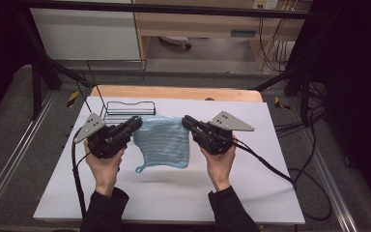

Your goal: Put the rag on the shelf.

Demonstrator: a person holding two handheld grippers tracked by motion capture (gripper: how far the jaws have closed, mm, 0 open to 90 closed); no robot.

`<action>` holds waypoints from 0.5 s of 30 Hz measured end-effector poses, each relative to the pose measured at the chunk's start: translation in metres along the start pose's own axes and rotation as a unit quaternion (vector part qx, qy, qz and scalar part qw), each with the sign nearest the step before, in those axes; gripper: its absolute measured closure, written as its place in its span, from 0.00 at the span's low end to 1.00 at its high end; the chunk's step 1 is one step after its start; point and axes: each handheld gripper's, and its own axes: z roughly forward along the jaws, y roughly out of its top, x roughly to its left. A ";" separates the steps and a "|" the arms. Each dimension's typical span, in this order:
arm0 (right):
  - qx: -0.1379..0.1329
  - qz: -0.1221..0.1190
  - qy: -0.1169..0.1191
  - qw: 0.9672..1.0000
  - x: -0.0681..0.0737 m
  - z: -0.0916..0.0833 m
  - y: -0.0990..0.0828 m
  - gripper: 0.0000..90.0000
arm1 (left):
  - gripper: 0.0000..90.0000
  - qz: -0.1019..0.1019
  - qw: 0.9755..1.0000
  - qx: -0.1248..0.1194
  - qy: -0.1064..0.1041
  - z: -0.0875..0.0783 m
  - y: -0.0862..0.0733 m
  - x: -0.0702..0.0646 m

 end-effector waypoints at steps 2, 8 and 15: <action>-0.004 -0.001 0.000 1.000 0.001 0.002 0.003 0.93 | 0.92 -0.003 1.000 -0.004 0.000 0.000 0.003 0.002; -0.010 -0.012 0.000 1.000 0.005 0.005 0.013 0.93 | 0.92 -0.003 1.000 -0.014 0.001 -0.002 0.013 0.006; -0.026 -0.026 -0.004 0.999 0.011 0.009 0.029 0.93 | 0.92 -0.003 0.999 -0.036 0.000 -0.004 0.028 0.010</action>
